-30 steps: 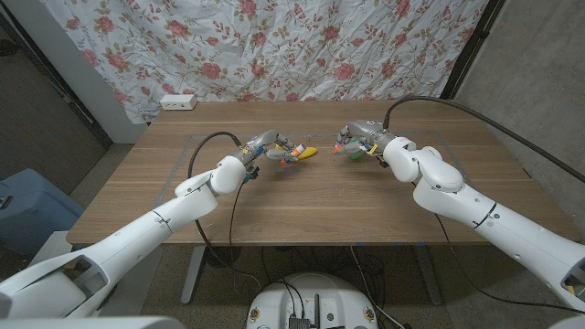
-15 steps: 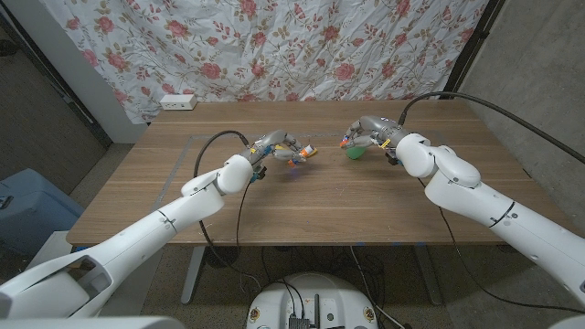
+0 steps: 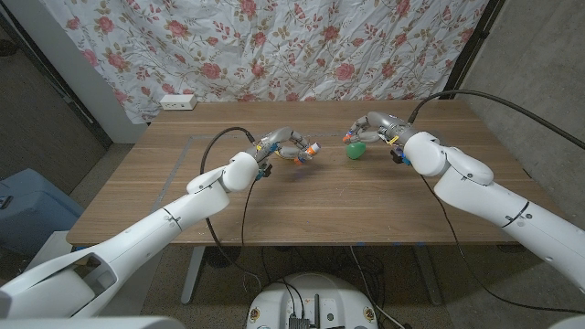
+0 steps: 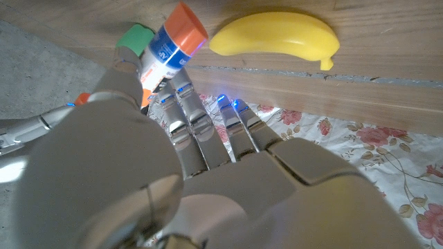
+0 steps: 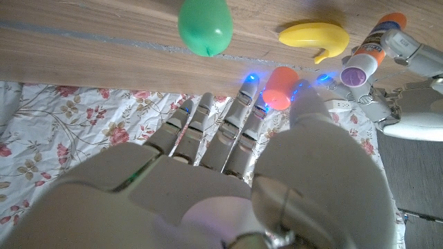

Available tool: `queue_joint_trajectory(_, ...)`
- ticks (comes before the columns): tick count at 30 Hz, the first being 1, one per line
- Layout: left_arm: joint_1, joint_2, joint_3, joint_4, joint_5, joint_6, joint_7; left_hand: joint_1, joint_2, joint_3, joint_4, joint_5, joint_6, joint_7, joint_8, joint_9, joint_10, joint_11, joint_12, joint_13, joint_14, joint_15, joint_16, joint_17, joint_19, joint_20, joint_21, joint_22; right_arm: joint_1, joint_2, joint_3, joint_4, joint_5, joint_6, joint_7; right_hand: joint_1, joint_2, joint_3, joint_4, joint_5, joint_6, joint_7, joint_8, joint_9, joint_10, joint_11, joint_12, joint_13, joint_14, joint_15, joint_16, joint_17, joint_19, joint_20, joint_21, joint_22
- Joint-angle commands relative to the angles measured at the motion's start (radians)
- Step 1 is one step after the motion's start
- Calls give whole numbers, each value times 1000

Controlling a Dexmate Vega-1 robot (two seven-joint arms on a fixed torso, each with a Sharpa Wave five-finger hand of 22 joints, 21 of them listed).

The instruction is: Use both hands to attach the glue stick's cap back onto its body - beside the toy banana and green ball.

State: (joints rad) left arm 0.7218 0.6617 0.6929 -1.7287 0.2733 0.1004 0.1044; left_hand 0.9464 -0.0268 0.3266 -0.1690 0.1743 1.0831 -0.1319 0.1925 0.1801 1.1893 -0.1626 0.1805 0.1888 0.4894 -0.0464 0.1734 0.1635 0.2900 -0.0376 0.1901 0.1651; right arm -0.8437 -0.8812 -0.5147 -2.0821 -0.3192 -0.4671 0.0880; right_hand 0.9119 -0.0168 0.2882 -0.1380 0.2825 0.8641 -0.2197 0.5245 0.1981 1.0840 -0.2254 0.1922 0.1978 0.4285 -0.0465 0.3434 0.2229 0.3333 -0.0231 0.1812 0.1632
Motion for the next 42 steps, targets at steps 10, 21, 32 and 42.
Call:
queue_joint_trajectory(10, -37, -31, 19, 40, -8, -41, -20, 34, 47, 4, 5, 6, 110, 2, 8, 11, 55, -58, 8, 1, -6, -147, 1, 0, 9, -93, 1, 3, -1, -9, 1, -7, 115, 16, -115, 40, 30, -23, -14, -20, -25, -2, -42, 0, -62, 2, -5, 1, -6, -137, -9, 3, 114, 29, 31, 6)
queue_joint_trajectory(21, -47, -38, 22, 55, -11, -57, -24, 34, 48, 4, 5, 6, 103, 1, 6, 11, 52, -58, 7, 1, -6, -145, 1, 0, 11, -88, 1, 3, 16, -17, -18, -4, 140, 13, -104, 52, 38, -37, -13, -34, -25, -2, -58, 1, -76, 1, -2, 2, 5, -136, -2, 9, 213, 27, 54, 14)
queue_joint_trajectory(32, -60, -45, 28, 70, -9, -76, -29, 34, 49, 3, 5, 6, 102, 3, 6, 11, 49, -58, 7, 1, -7, -145, 2, 0, 11, -87, 0, 3, 28, -21, -30, 2, 176, 31, -81, 55, 37, -43, -13, -37, -33, -2, -66, 0, -81, 1, -2, 2, 2, -136, -2, 11, 199, 30, 46, 16)
queue_joint_trajectory(42, -65, -49, 33, 71, -3, -76, -34, 35, 50, 3, 5, 6, 104, 2, 7, 11, 49, -58, 8, 1, -7, -145, 2, 0, 11, -87, 0, 3, 35, -24, -38, 2, 190, 47, -74, 52, 37, -48, -11, -39, -37, -2, -72, 0, -84, 1, -2, 2, -2, -133, -4, 12, 186, 33, 39, 16)
